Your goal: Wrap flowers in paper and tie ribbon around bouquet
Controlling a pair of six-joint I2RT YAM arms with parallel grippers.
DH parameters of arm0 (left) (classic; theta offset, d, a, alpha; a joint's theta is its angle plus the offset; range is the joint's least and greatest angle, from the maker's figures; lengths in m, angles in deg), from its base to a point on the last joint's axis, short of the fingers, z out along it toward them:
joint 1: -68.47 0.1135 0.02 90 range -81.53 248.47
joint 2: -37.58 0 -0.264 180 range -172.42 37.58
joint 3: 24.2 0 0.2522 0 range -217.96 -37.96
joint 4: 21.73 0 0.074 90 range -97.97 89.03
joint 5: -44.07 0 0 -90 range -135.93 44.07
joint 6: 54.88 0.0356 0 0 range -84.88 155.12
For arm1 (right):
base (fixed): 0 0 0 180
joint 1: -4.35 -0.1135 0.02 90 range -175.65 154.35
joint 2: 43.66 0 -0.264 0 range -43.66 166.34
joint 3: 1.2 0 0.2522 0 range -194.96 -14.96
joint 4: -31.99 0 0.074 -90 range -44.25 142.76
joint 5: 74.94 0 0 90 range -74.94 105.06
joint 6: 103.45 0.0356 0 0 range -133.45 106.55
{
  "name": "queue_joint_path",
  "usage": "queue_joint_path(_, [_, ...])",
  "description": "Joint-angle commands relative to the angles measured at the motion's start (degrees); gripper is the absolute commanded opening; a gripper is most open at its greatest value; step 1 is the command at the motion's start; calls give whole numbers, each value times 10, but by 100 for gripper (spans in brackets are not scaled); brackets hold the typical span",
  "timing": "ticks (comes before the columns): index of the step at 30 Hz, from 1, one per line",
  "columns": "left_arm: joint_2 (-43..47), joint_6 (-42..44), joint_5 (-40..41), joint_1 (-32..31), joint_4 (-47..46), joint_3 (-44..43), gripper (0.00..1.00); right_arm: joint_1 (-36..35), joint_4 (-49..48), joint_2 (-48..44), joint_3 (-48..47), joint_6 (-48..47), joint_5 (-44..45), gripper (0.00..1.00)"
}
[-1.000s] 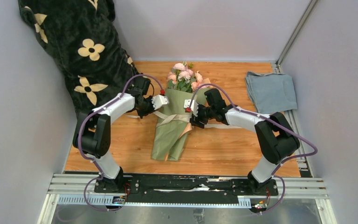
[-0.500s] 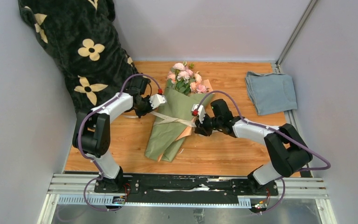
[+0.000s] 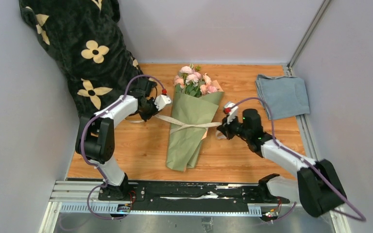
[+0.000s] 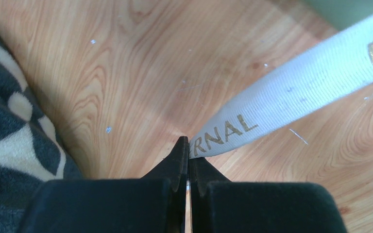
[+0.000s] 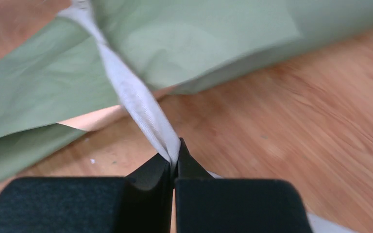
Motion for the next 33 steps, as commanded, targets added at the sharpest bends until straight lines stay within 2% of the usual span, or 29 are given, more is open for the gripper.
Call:
queue_joint_path(1, [-12, -72, 35, 33, -1, -23, 0, 81, -89, -94, 81, 139, 95, 0])
queue_joint_path(5, [-13, -76, 17, 60, 11, 1, 0, 165, -42, -134, 108, 207, 126, 0])
queue_joint_path(11, [3, -58, 63, 91, 8, 48, 0, 321, -40, -148, 117, 292, 101, 0])
queue_joint_path(16, [1, -43, 114, 143, -33, 84, 0, 452, -45, -109, 114, 335, 46, 0])
queue_joint_path(23, [-20, -15, 183, 198, -92, 116, 0, 479, -8, -46, 77, 314, 36, 0])
queue_joint_path(33, [-23, -3, 197, 230, -106, 107, 0, 509, 15, -41, 61, 286, 35, 0])
